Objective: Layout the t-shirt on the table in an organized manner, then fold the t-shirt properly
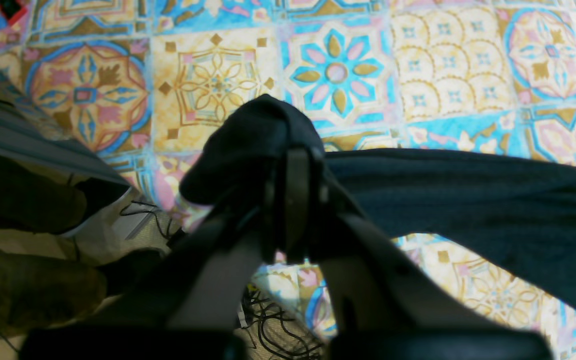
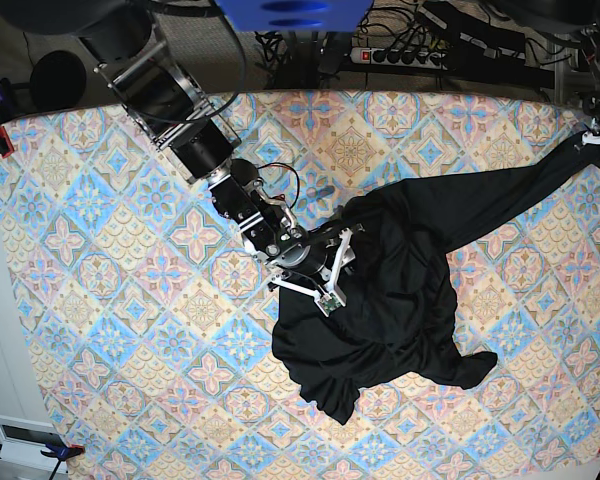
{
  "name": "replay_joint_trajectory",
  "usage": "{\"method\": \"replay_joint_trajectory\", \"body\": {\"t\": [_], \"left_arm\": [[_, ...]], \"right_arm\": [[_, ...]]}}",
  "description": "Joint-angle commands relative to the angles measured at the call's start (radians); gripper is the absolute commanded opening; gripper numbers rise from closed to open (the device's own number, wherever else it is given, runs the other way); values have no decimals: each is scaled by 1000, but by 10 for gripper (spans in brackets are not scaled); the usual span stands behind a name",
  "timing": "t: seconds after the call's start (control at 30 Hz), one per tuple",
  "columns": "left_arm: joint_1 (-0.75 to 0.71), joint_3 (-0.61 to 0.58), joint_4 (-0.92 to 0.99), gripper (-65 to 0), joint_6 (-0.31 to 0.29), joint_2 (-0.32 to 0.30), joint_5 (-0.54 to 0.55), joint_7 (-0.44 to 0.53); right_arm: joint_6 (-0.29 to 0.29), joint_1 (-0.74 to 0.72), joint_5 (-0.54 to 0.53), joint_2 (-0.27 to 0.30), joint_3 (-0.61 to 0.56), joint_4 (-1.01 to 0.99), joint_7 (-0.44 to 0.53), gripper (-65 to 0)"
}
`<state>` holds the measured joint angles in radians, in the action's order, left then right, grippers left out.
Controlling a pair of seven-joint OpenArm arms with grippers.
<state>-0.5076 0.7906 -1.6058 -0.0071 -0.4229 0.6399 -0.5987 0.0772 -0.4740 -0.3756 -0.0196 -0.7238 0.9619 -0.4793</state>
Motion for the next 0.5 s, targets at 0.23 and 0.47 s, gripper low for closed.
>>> {"method": "replay_joint_trajectory", "body": {"t": [0.23,0.47], "left_arm": [[2,8,-14,-650,0,-23,1,23],[30,6,-11,-650,0,-23,-1,21]], "right_arm": [[28,-22,-7,-10,7,19,18,-600],[28,2,-13,-7,16,203,14,-650]]}}
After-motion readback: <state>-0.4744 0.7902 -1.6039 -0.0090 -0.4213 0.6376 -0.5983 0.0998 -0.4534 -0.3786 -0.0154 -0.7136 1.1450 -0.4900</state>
